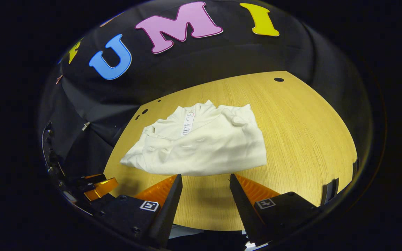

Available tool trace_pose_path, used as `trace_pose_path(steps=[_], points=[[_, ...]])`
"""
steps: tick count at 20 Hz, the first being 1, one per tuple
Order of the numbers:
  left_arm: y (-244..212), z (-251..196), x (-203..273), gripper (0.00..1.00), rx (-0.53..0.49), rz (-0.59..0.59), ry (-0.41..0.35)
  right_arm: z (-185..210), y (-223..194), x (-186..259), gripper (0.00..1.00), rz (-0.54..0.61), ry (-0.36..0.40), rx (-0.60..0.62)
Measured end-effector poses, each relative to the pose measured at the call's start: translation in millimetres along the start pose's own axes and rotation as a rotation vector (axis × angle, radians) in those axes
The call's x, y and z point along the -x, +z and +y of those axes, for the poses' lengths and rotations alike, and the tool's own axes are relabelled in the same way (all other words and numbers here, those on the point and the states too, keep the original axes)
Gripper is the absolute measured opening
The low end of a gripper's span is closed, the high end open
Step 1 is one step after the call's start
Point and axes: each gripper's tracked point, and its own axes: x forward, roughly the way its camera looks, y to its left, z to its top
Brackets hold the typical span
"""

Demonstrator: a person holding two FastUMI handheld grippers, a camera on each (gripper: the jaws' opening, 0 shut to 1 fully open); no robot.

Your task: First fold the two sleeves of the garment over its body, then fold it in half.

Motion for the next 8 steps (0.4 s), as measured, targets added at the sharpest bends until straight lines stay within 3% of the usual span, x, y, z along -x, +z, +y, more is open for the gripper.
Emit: trace_pose_path(steps=[8], points=[[3.3, -0.2, 7.1, 0.98, -0.009, -0.004, -0.008, 13.6, 1.2, 3.0, 0.84, -0.008, 0.019, 0.004]])
